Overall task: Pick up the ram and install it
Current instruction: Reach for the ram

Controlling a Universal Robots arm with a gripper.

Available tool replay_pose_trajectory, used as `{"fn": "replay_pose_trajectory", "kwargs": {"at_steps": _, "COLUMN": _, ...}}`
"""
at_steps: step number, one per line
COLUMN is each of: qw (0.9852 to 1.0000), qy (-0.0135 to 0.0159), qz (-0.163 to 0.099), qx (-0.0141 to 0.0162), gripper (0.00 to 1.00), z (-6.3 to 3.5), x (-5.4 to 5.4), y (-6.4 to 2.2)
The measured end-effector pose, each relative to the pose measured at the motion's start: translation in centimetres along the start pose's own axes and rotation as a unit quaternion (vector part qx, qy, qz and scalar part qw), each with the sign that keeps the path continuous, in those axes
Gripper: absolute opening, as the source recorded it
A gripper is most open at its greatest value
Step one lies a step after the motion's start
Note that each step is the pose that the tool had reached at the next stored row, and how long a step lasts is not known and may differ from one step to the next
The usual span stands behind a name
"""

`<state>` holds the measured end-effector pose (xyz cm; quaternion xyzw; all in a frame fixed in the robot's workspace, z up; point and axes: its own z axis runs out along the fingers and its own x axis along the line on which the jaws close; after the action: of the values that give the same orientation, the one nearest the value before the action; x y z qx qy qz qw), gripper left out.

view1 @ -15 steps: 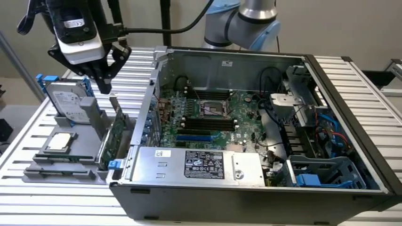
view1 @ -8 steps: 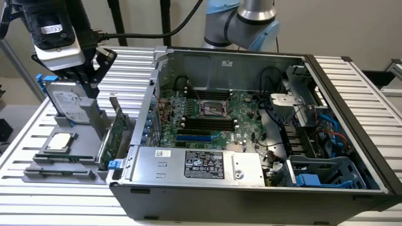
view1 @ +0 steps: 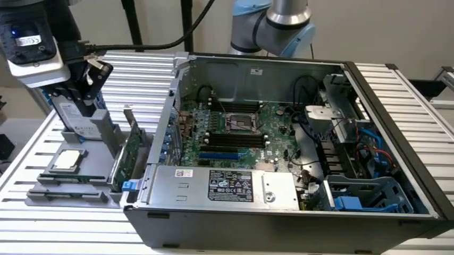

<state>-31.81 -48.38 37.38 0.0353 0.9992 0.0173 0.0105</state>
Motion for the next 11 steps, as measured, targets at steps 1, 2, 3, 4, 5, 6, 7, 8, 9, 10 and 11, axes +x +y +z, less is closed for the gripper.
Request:
{"fn": "replay_pose_trajectory", "kwargs": {"at_steps": 1, "qw": 1.0000, "qy": 0.0000, "qz": 0.000, "qx": 0.0002, "gripper": 0.00, "z": 0.05, "x": 0.3, "y": -0.14}}
{"fn": "replay_pose_trajectory", "kwargs": {"at_steps": 2, "qw": 1.0000, "qy": 0.0000, "qz": 0.000, "qx": 0.0004, "gripper": 0.00, "z": 0.10, "x": 0.6, "y": -0.28}}
{"fn": "replay_pose_trajectory", "kwargs": {"at_steps": 3, "qw": 1.0000, "qy": -0.0001, "qz": 0.000, "qx": 0.0005, "gripper": 0.00, "z": 0.15, "x": 0.9, "y": -0.41}}
{"fn": "replay_pose_trajectory", "kwargs": {"at_steps": 4, "qw": 1.0000, "qy": -0.0001, "qz": 0.000, "qx": 0.0007, "gripper": 0.00, "z": 0.20, "x": 1.2, "y": -0.55}}
{"fn": "replay_pose_trajectory", "kwargs": {"at_steps": 5, "qw": 1.0000, "qy": -0.0001, "qz": 0.000, "qx": 0.0009, "gripper": 0.00, "z": 0.25, "x": 1.5, "y": -0.69}}
{"fn": "replay_pose_trajectory", "kwargs": {"at_steps": 6, "qw": 1.0000, "qy": 0.0000, "qz": 0.000, "qx": 0.0011, "gripper": 0.00, "z": 0.29, "x": 1.8, "y": -0.82}}
{"fn": "replay_pose_trajectory", "kwargs": {"at_steps": 7, "qw": 1.0000, "qy": -0.0001, "qz": 0.000, "qx": 0.0013, "gripper": 0.00, "z": 0.34, "x": 2.1, "y": -0.96}}
{"fn": "replay_pose_trajectory", "kwargs": {"at_steps": 8, "qw": 1.0000, "qy": -0.0001, "qz": 0.000, "qx": 0.0014, "gripper": 0.00, "z": 0.40, "x": 2.4, "y": -1.11}}
{"fn": "replay_pose_trajectory", "kwargs": {"at_steps": 9, "qw": 1.0000, "qy": -0.0001, "qz": 0.000, "qx": 0.0016, "gripper": 0.00, "z": 0.45, "x": 2.7, "y": -1.24}}
{"fn": "replay_pose_trajectory", "kwargs": {"at_steps": 10, "qw": 1.0000, "qy": -0.0001, "qz": 0.000, "qx": 0.0018, "gripper": 0.00, "z": 0.49, "x": 3.0, "y": -1.37}}
{"fn": "replay_pose_trajectory", "kwargs": {"at_steps": 11, "qw": 1.0000, "qy": 0.0000, "qz": 0.000, "qx": 0.0021, "gripper": 0.00, "z": 0.54, "x": 3.3, "y": -1.51}}
